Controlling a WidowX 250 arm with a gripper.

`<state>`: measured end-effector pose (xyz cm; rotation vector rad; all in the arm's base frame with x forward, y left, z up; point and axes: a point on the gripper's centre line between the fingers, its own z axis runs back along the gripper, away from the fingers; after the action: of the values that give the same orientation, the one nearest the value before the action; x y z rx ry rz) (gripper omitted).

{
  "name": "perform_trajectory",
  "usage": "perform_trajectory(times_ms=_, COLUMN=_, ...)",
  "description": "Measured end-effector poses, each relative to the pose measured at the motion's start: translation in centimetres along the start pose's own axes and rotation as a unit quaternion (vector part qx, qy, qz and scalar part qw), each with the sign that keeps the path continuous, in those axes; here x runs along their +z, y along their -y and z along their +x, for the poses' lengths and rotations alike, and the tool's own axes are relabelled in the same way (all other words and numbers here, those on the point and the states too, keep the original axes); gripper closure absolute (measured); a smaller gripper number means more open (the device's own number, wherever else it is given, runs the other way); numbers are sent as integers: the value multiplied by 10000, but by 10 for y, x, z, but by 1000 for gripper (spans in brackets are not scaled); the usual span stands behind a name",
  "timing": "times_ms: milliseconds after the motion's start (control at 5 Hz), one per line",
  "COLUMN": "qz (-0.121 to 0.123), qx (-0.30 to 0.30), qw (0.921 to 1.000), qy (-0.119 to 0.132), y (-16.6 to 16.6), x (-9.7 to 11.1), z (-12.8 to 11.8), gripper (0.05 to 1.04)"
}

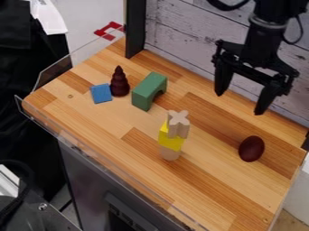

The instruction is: Put the ball on top of the plus

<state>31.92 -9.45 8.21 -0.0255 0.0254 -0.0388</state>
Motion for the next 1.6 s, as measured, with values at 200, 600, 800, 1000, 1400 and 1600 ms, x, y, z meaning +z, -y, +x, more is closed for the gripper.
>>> perform_trajectory(times_ms=200, qz=-36, qx=-74, qw=10000, qy=17, y=12, x=-4, z=-4, gripper=83)
perform_trajectory(times_ms=600, qz=-88, qx=-119, qw=9996, qy=-221, y=21, x=-26, z=-6, gripper=83)
perform_trajectory(times_ms=800, qz=-98, qx=-201, qw=9993, qy=-297, y=26, x=-34, z=-7, gripper=83)
perform_trajectory(times_ms=1000, qz=-85, qx=-304, qw=9990, qy=-306, y=31, x=-35, z=-9, gripper=83)
perform_trajectory(times_ms=1400, qz=-69, qx=-345, qw=9986, qy=-399, y=35, x=-44, z=-9, gripper=83)
perform_trajectory(times_ms=1600, qz=-82, qx=-279, qw=9991, qy=-319, y=31, x=-41, z=-1, gripper=83)
